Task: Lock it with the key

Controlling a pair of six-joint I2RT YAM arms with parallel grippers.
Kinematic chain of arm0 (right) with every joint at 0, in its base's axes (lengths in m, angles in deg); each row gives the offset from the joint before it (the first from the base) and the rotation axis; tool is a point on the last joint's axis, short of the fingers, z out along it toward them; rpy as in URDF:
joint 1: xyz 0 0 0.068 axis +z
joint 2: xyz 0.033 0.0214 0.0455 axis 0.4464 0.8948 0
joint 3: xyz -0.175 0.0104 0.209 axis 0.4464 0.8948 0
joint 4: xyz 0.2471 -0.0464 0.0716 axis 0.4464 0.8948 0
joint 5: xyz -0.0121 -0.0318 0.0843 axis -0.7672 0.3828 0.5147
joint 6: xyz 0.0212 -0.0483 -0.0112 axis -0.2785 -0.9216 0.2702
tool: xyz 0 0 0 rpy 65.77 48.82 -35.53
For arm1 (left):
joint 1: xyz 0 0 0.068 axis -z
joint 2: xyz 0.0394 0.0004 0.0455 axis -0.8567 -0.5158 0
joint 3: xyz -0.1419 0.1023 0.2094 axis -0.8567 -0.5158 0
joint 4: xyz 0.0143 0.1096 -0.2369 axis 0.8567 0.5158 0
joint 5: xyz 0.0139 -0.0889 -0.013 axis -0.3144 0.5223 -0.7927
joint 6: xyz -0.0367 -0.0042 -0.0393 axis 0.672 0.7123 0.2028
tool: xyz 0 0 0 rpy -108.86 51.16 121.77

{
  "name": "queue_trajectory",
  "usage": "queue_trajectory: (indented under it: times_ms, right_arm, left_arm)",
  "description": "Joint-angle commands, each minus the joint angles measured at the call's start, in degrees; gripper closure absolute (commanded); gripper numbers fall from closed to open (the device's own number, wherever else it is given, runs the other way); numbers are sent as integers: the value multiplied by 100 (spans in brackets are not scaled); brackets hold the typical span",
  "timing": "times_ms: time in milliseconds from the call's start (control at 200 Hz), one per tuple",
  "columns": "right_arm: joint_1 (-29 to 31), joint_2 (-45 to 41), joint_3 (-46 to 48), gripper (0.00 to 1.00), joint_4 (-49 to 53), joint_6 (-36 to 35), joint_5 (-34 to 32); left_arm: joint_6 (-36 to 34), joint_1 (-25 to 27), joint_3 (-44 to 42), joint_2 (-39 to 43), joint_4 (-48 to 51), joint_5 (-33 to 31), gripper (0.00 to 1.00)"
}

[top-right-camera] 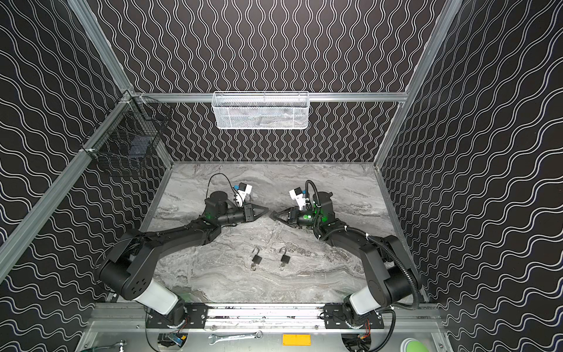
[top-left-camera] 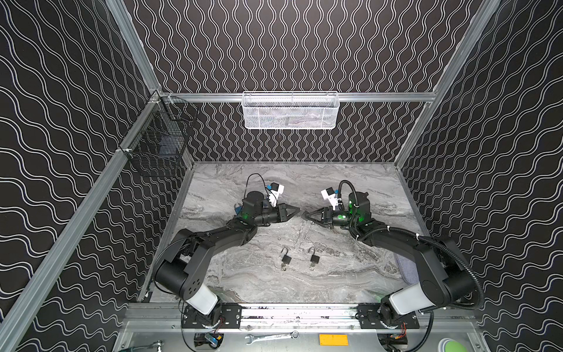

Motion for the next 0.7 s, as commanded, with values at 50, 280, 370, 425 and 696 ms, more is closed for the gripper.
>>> queue_trajectory:
  times_ms: [50, 280, 370, 425, 696]
  right_arm:
    - [4, 128, -176, 100, -912, 140, -127]
    - [4, 388, -391, 100, -1315, 472, -106]
    - [4, 471, -461, 100, -1327, 499, -92]
    - [4, 515, -491, 100, -1293, 484, -85]
    - [5, 671, -513, 100, -1372, 505, -24]
  left_arm:
    - [-87, 121, 95, 74, 382, 304, 100]
    - [10, 160, 16, 0, 144, 385, 100]
    - [47, 196, 1, -6, 59, 424, 100]
    - [49, 220, 9, -1, 61, 448, 100]
    - [24, 225, 34, 19, 92, 547, 100]
